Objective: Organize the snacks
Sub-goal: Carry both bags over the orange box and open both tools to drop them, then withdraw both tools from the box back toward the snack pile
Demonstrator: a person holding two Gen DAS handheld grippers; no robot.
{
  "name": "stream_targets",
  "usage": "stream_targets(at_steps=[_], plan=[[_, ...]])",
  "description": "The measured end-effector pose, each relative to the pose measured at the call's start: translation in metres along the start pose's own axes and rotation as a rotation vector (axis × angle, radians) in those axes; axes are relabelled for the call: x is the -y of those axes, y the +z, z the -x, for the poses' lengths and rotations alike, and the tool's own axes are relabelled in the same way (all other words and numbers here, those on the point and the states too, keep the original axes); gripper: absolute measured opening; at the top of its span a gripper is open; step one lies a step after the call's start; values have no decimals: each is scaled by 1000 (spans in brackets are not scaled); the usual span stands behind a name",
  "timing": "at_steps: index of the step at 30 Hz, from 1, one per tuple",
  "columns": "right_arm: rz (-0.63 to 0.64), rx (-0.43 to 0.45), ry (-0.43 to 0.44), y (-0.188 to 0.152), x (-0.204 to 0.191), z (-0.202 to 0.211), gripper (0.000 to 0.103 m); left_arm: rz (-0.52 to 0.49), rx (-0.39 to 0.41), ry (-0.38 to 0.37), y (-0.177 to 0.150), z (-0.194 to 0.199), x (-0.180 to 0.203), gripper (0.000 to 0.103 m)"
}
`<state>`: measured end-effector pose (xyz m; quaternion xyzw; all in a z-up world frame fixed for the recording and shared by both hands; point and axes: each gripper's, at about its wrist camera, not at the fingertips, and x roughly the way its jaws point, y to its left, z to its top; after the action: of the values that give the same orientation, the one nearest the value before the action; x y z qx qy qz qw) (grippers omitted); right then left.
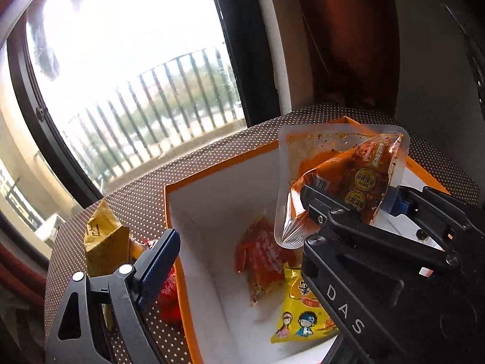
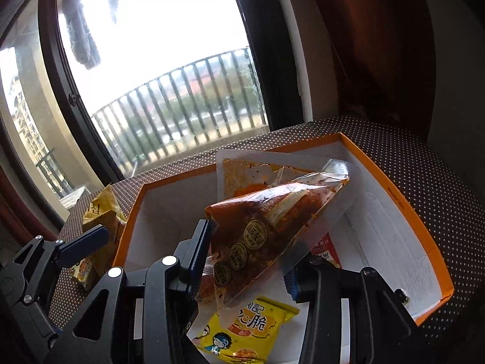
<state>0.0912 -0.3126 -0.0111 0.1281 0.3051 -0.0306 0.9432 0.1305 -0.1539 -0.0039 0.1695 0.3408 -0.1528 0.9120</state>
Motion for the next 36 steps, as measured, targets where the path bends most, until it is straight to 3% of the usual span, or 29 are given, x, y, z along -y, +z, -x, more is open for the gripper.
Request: stream_targets(at_steps=[9, 11, 12, 14, 24, 36], plan=[[-4, -60, -32, 20, -1, -23, 50, 28, -41, -35, 21, -15, -11, 89], [-12, -72, -47, 21, -1, -28, 59, 39, -56, -53, 23, -19, -12, 89], [-14, -70, -53, 21, 0, -29, 71, 45, -58, -60, 24, -20, -13, 89], [-22, -60, -64, 21, -1, -29, 78, 51, -59, -74, 24, -20, -13, 89], [-24, -61, -91, 16, -5, -19, 84, 88, -50, -103, 17, -8, -14, 89], [35, 6, -91, 2, -33, 24, 84, 120, 52, -93, -4, 36, -24, 89]])
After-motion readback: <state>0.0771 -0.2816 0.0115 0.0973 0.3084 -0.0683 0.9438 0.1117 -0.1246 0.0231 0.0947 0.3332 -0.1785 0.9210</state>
